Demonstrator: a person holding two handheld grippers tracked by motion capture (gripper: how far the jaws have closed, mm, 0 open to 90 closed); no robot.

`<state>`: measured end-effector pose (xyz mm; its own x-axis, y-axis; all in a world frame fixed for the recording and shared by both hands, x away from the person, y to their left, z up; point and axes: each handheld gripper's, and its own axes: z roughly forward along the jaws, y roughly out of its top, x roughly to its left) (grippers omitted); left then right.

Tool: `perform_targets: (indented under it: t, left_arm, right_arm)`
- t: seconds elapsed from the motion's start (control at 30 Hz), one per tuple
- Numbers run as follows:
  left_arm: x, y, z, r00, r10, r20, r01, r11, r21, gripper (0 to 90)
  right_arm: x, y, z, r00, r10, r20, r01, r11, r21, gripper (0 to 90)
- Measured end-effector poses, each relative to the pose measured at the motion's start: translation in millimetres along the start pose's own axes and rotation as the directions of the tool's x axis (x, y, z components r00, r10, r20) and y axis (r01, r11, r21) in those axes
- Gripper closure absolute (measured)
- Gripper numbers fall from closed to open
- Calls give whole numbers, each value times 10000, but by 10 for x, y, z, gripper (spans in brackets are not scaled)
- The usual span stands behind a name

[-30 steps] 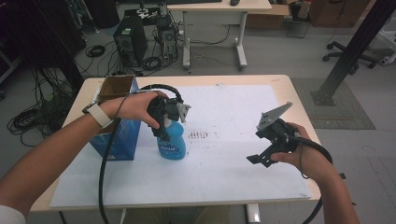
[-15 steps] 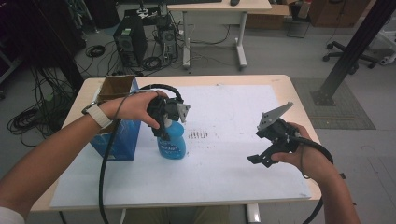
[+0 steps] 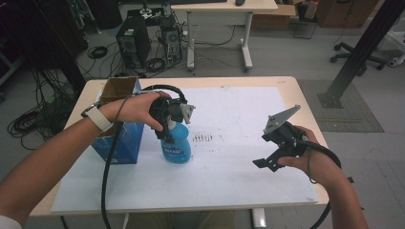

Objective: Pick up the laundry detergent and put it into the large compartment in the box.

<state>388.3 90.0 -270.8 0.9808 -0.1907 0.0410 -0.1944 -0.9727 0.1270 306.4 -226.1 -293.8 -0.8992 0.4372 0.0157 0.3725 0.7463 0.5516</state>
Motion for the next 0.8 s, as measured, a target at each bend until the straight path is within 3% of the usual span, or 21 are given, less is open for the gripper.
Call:
perform_targets:
  t: [0.8]
  left_arm:
    - [-86, 112, -271, 9985, -284, -461, 277, 9995, -141, 372]
  right_arm:
    - [26, 11, -32, 9999, -104, -20, 104, 9999, -51, 89]
